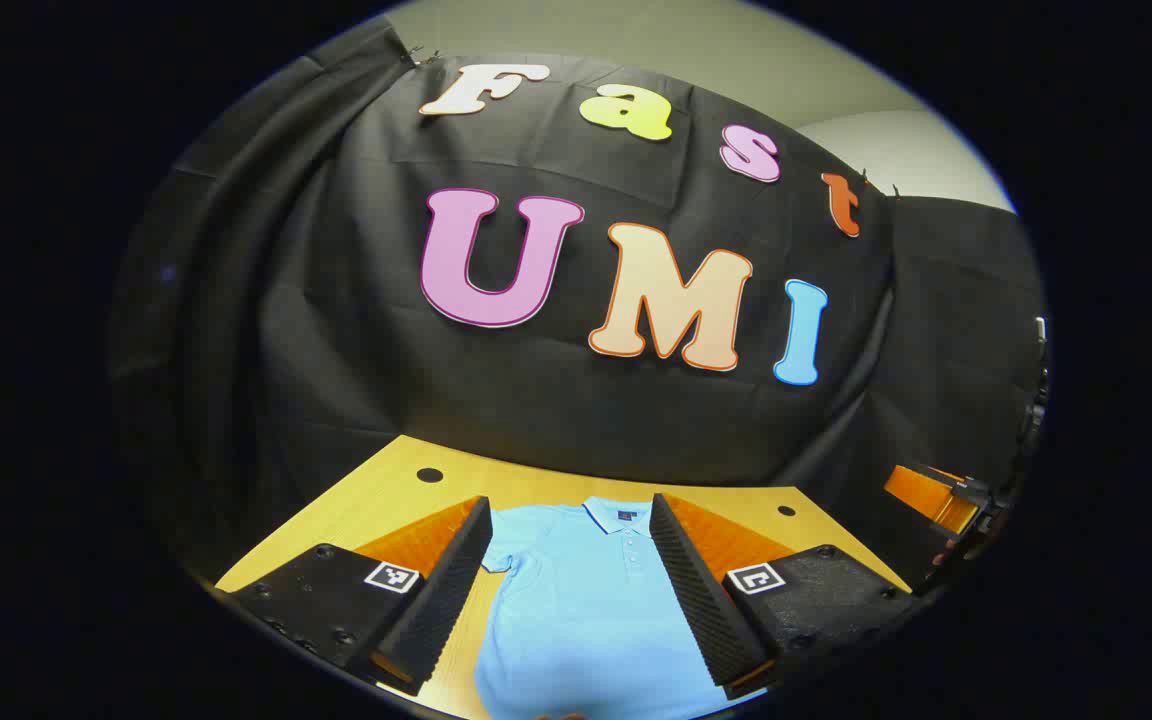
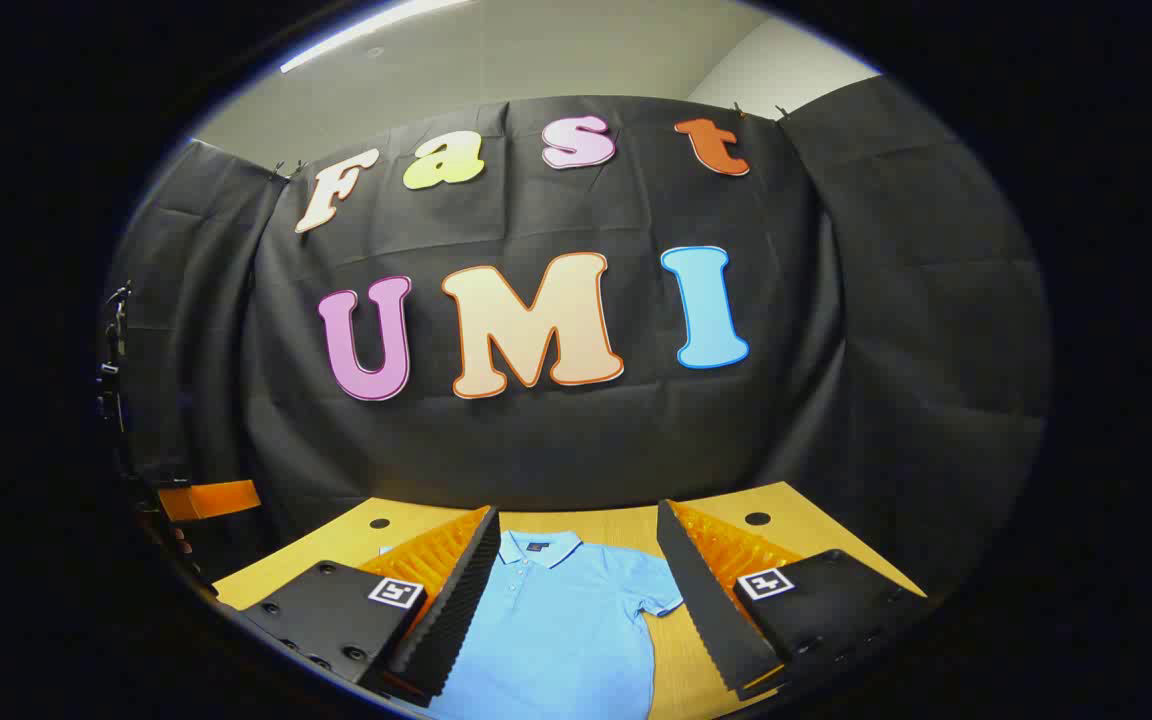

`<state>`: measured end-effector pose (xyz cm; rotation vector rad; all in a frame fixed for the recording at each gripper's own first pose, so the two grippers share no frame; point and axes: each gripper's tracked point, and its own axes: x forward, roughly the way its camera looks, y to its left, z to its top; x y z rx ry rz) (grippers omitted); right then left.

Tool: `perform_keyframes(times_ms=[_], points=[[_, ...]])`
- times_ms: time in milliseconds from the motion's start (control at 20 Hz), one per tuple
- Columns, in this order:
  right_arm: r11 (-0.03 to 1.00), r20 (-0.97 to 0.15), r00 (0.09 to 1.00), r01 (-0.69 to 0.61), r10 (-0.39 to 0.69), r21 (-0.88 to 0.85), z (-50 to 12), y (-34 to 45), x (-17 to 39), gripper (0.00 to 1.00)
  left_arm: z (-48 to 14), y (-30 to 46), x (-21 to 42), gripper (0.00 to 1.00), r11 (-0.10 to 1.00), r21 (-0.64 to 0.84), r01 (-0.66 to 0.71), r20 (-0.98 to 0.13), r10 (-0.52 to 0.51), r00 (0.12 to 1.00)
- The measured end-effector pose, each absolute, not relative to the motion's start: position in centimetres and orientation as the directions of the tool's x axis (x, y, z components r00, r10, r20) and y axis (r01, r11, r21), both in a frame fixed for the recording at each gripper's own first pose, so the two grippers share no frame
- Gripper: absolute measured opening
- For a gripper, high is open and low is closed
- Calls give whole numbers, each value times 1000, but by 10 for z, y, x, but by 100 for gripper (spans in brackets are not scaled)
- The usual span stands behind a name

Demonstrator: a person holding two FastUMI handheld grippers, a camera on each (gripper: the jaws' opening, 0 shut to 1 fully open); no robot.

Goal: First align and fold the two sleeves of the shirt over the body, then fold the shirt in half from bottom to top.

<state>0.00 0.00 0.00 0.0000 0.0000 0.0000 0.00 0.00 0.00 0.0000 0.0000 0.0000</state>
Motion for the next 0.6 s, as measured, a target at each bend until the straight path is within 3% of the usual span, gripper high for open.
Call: perform_keyframes(times_ms=[50, 400, 600], points=[[1000, -6, 1000, -3, 3, -3, -1, 2, 1, 94, -2, 0, 2, 95, 1000, 4, 3, -5, -3, 1000], [1000, -24, 1000, -4, 4, 5, -7, 5, 3, 100, -6, 0, 3, 95, 1000, 16, 16, -22, -16, 1000], [1000, -34, 999, -1, 2, 7, -8, 3, 4, 98, -4, -2, 6, 95, 999, 25, 21, -25, -20, 999]])
